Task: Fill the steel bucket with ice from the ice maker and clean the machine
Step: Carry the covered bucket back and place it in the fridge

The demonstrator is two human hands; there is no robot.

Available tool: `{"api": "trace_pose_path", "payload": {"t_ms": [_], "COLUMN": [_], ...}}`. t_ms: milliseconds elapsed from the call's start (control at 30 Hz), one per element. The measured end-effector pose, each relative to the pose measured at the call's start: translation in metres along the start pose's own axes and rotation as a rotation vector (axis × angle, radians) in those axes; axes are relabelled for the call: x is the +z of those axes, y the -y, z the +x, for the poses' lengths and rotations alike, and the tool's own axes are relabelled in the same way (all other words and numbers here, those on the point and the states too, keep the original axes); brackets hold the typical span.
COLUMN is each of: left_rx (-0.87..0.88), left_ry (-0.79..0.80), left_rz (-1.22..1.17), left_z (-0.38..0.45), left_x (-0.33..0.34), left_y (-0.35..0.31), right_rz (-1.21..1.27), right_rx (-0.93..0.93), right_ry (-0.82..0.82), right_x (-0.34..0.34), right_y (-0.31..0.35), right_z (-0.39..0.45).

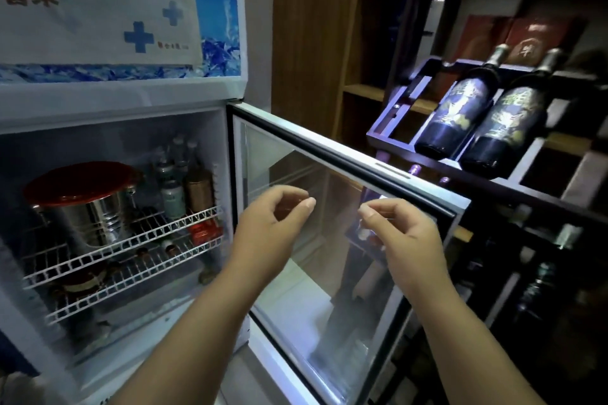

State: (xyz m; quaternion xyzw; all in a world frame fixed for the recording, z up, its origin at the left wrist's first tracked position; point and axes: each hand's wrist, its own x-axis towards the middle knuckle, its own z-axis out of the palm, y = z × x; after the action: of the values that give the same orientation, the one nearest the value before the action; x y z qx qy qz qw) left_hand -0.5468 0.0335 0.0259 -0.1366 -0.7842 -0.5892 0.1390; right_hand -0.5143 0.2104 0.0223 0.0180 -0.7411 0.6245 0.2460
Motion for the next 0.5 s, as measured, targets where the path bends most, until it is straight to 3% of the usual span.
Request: {"api": "trace_pose_path", "payload": {"t_ms": [267, 500], "left_rx": [0.172, 0.250], "left_ry": [0.115, 0.222], "left_rz": [0.039, 0.199], "left_z": [0.007, 0.004], "left_x": [0.091, 0.147], "left_y": [-0.034, -0.044], "right_rz": [-0.062, -0.353], "right_rx": [-0.138, -0.207], "right_ry": [-0.097, -0.180], "right_x": [-0.082, -0.118], "right_y": [0.008, -0.017], "right_z": [0.004, 0.019]}}
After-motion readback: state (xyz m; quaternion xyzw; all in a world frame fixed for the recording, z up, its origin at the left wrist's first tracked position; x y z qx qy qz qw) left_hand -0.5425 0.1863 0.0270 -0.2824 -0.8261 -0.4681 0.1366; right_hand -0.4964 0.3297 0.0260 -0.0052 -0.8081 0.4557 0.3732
